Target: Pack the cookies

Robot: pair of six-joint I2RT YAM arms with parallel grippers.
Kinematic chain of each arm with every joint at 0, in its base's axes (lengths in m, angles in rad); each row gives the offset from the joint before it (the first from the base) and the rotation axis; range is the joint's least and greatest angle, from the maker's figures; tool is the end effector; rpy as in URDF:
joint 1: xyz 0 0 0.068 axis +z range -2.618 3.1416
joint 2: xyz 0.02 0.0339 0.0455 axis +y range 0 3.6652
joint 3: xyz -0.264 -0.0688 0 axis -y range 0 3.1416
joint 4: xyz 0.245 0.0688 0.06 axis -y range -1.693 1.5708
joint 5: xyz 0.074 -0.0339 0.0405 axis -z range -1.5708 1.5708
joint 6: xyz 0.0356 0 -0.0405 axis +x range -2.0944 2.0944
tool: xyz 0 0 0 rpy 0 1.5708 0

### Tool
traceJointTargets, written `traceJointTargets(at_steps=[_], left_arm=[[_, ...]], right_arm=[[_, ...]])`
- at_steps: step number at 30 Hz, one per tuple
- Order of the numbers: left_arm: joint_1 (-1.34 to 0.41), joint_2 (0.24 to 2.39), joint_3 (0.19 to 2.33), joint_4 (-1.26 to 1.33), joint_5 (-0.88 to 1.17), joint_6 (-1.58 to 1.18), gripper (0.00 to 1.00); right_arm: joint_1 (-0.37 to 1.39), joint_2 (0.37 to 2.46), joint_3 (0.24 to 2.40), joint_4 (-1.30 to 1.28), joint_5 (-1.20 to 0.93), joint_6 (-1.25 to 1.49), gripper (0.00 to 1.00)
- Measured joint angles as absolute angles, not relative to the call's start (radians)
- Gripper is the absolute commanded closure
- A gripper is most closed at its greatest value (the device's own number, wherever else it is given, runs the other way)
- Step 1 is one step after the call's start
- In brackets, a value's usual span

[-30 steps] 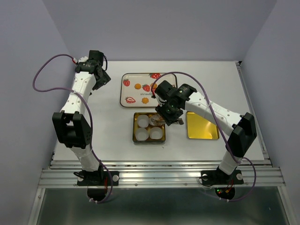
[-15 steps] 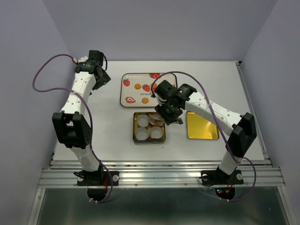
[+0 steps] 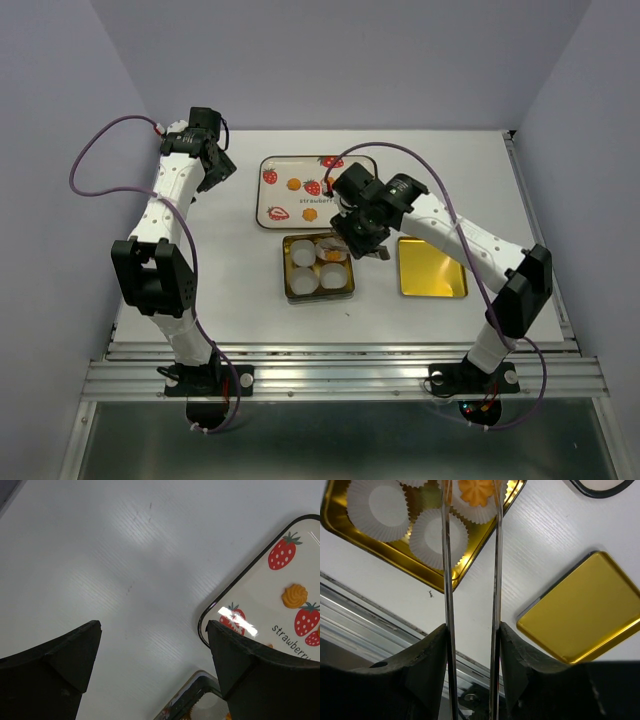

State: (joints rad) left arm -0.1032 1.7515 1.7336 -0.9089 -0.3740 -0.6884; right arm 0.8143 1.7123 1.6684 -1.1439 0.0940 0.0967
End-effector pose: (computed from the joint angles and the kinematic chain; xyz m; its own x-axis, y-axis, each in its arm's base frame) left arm 0.3771 -0.0260 0.3431 -0.5366 -0.5390 -0.6493 -0.5998 0.7848 -0.1558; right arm 0.2396 0.2490 0.3225 -0.7013 -0.6030 -0.3804 -0.6352 0.7707 -0.0506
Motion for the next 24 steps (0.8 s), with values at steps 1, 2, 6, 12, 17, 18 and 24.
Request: traceJointTargets(at_steps=[1,2,6,12,17,18,24], left_arm=[[-0.103,1.752,1.734,-0.909,-0.374,-0.688,0.01],[-0.103,1.752,1.734,-0.909,-0.374,-0.688,0.01],[-0.103,1.752,1.734,-0.908,-0.373,-0.684,0.01],[-0.103,1.752,1.734,-0.898,-0.355,-0.669,0.01],[-0.103,1.751,1.734,-0.874,-0.301,-0.633,0.01],[-0.103,1.750,1.734,-0.869,-0.290,-0.627,0.01],[-0.104,1.678,1.666,-0.826,-0.155,-0.553,0.01]], right_arm=[[0.814,1.700,1.674,-1.144,0.091,0.101,0.52],[0.814,1.687,1.678,-1.144,0.086,0.104,0.52],[0.814,1.651,1.703,-1.145,0.063,0.111,0.52],[0.814,1.655,1.797,-1.144,0.105,0.141,0.52],[0.810,1.733,1.934,-1.134,0.197,0.187,0.52],[0.803,1.752,1.952,-1.129,0.209,0.195,0.52],[0.727,1.931,2.082,-1.094,0.284,0.277,0.52]])
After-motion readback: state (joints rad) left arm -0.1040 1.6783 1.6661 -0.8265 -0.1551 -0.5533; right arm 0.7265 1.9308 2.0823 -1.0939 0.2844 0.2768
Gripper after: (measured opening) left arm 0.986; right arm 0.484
